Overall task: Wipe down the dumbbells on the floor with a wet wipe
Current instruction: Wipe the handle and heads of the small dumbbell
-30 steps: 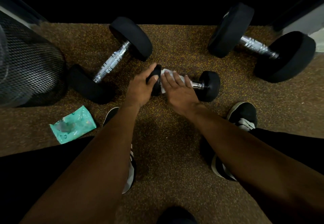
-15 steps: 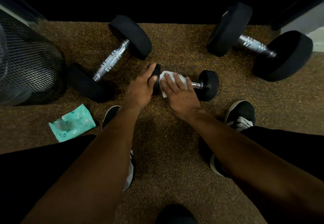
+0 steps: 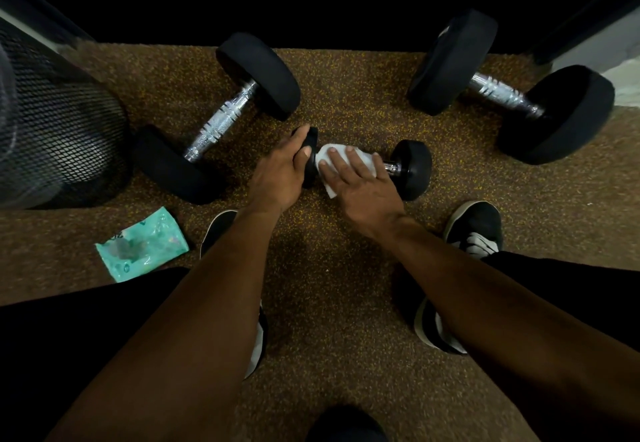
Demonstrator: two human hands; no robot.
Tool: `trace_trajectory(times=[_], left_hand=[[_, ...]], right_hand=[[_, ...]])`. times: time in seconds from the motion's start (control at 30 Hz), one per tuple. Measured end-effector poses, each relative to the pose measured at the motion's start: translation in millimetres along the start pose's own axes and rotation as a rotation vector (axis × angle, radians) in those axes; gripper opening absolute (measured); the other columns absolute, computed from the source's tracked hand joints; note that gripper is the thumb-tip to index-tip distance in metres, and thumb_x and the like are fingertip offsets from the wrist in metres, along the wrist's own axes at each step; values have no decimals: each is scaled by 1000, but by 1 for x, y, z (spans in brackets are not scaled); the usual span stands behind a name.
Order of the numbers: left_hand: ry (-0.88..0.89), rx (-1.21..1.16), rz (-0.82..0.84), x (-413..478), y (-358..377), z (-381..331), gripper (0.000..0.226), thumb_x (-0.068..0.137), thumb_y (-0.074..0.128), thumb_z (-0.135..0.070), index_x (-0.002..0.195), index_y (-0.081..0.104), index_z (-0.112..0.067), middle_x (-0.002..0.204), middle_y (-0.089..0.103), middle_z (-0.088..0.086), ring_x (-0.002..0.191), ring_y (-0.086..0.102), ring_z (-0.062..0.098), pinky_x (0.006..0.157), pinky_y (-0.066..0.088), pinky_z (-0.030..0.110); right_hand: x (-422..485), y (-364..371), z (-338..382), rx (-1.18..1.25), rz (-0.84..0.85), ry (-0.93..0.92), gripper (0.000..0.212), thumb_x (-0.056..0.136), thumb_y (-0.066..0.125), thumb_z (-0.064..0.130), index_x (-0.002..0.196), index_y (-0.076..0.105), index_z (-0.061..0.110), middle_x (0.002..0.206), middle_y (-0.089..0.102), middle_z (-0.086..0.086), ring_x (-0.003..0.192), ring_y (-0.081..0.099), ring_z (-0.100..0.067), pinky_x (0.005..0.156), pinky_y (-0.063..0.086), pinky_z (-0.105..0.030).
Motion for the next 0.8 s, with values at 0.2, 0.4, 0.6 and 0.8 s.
trace_trajectory(times=[0.2, 0.4, 0.6, 0.8], left_hand=[[10, -8, -17, 0, 0, -2, 50, 105, 32, -39, 155, 32, -35, 155, 44, 3, 134, 50, 30, 109, 41, 50], [28, -91, -73, -32, 7, 1, 48, 104, 43, -31, 152, 35, -33, 158, 41, -3, 136, 49, 29, 105, 45, 52], [7, -155, -84, -60, 10, 11, 45, 102, 53, -27, 145, 41, -32, 157, 42, -1, 135, 50, 30, 102, 48, 51], [21, -159, -107, -68, 13, 8, 41, 98, 58, -21, 137, 45, -24, 154, 46, 1, 129, 55, 29, 97, 52, 48]], right_hand=[[-3, -6, -4, 80, 40, 87, 72, 94, 41, 27, 156, 4, 23, 165, 4, 0, 151, 3, -30, 115, 10, -64], [47, -22, 2, 268, 196, 87, 64, 94, 38, 21, 154, 18, 18, 160, 26, -2, 149, 15, -29, 114, 18, -63], [-9, -16, 2, 178, 88, -6, 68, 93, 44, 23, 154, 15, 24, 162, 16, 2, 149, 13, -27, 117, 15, -58], [13, -15, 9, 320, 107, 48, 53, 92, 41, 21, 144, 36, 19, 151, 40, -5, 140, 33, -30, 111, 28, -57]])
Point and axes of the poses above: each hand's wrist, its own x-axis towards the middle knuckle, its own y-axis out of the palm, z = x × y, the point moved 1 cm from there along x, towards the middle knuckle
